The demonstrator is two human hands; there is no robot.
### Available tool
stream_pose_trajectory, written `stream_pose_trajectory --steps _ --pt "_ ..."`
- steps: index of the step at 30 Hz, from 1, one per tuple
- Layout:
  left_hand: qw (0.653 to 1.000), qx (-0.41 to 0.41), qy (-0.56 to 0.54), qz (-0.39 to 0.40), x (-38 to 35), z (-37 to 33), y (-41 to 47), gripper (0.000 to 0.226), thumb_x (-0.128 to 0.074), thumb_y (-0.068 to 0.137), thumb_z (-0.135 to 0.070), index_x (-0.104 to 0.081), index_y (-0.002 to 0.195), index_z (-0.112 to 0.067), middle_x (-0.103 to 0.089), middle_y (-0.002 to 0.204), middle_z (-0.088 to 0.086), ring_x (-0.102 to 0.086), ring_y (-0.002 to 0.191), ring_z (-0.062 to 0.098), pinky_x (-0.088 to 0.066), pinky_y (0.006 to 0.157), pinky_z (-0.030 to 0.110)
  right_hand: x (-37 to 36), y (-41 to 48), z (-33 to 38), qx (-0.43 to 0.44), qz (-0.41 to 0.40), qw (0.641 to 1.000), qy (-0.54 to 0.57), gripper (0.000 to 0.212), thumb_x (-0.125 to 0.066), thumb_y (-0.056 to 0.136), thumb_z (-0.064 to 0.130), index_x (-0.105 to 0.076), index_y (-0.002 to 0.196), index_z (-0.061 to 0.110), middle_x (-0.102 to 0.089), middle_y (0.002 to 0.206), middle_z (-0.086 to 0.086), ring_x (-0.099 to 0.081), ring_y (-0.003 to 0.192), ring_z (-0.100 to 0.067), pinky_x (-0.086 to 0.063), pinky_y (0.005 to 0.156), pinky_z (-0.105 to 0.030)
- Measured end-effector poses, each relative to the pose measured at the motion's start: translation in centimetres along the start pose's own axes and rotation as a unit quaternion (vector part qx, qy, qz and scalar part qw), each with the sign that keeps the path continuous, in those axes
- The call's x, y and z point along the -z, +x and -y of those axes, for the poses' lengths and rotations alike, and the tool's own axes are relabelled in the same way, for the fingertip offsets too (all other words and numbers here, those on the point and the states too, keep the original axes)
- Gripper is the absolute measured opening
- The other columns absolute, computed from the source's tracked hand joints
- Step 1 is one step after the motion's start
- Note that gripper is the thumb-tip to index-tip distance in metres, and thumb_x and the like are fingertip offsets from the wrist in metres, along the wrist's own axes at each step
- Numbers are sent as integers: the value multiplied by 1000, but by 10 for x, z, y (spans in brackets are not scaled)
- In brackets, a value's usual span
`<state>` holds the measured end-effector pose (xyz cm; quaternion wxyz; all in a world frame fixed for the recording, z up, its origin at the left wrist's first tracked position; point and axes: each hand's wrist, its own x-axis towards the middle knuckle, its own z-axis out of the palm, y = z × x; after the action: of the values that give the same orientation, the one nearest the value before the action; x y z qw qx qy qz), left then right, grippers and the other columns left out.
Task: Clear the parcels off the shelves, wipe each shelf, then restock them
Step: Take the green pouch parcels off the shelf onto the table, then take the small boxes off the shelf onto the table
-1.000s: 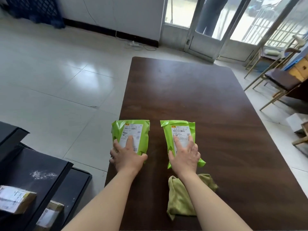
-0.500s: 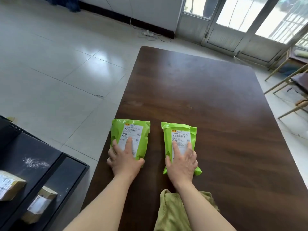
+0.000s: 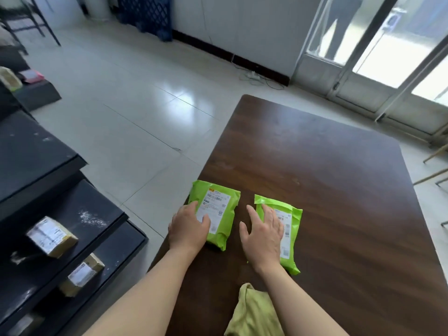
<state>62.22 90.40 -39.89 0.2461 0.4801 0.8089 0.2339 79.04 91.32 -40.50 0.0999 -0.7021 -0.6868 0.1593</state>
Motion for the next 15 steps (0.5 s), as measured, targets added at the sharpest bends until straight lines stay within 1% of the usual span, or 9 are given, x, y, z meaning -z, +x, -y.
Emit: stream_pose_trajectory --steps 3,5,7,11,15 --pt "997 14 -66 -43 33 3 -8 35 -57 88 -28 -60 121 -16 -64 107 2 -59 101 22 -48 85 33 14 -4 31 64 -4 998 29 46 -50 96 39 -47 141 29 -36 151 -3 -25 143 -22 -14 119 -41" --pt "992 28 -99 -77 54 10 -14 31 -58 88 -26 -62 117 -15 -66 102 0 -61 97 21 -49 84 32 20 -7 53 105 -4 994 41 42 -51 95 37 -54 136 26 -46 143 -1 -37 135 -20 -24 115 -37" --pt "985 54 -122 -113 77 23 -24 29 -57 88 -27 -63 114 -17 -68 100 -2 -63 94 20 -51 84 33 24 -15 78 151 -2 987 55 37 -52 95 35 -60 129 24 -54 135 0 -46 128 -19 -30 109 -34" --pt "971 106 -137 -168 116 54 -45 20 -56 88 -27 -65 104 -20 -69 98 -3 -64 90 19 -53 79 34 22 -31 124 220 1 972 84 29 -58 93 30 -68 118 20 -64 120 0 -55 116 -21 -35 101 -34" --pt "946 158 -145 -241 162 100 -75 11 -58 88 -26 -65 94 -21 -69 90 -4 -63 83 17 -49 69 27 12 -59 185 294 20 952 83 28 -57 94 31 -69 116 21 -66 119 1 -57 113 -23 -39 99 -35"
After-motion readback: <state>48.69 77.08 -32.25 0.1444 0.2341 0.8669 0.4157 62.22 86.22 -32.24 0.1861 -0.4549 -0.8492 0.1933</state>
